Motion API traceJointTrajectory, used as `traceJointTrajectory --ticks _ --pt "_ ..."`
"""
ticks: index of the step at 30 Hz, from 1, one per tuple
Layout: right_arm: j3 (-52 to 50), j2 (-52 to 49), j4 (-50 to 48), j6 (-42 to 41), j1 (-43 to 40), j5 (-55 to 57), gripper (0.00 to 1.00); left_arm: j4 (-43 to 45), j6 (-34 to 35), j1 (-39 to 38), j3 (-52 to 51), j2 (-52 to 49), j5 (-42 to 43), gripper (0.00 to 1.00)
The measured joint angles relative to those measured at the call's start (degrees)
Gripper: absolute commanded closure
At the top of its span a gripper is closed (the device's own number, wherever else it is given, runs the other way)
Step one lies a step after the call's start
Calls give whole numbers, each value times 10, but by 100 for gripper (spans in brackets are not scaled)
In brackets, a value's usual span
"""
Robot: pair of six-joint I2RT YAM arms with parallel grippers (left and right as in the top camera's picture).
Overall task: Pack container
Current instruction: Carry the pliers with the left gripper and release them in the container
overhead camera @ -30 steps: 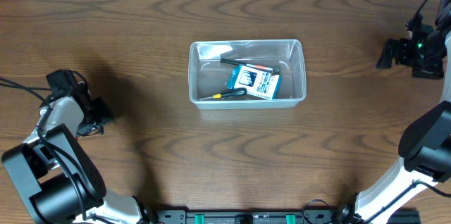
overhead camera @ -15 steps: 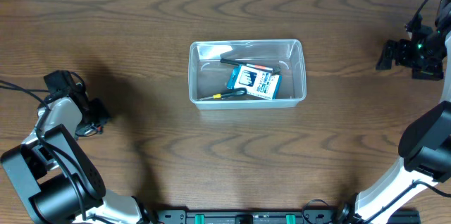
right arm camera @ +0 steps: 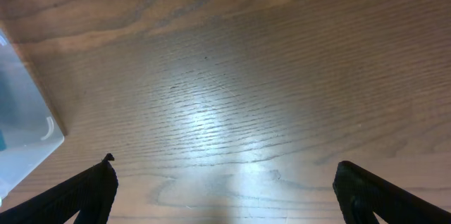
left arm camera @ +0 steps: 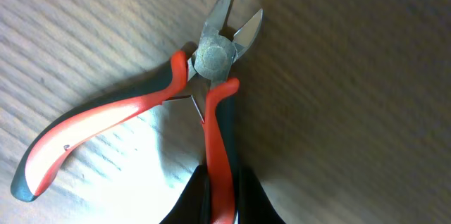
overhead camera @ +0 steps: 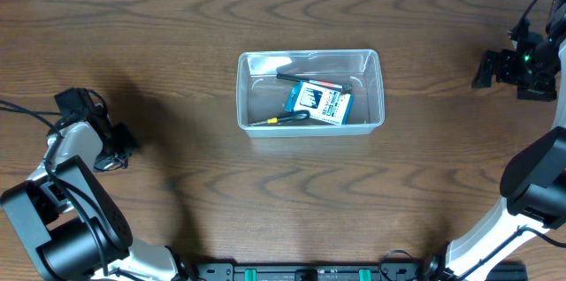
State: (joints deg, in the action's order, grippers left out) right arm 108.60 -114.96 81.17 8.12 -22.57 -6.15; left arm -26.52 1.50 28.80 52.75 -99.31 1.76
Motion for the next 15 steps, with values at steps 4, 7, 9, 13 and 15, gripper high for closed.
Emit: traceJointTrajectory --ticks 4,7,9,13,15 --pt "0 0 0 0 0 0 1 -105 0 -1 40 2 17 94" --pt "0 0 0 0 0 2 1 -215 -9 -11 119 21 49 94" --pt "0 0 0 0 0 2 1 -268 -23 -26 184 42 62 94" --pt "0 0 -1 0 0 2 1 -354 -100 -111 336 95 75 94" --pt "0 0 -2 0 0 2 1 -365 -139 -171 383 113 80 94"
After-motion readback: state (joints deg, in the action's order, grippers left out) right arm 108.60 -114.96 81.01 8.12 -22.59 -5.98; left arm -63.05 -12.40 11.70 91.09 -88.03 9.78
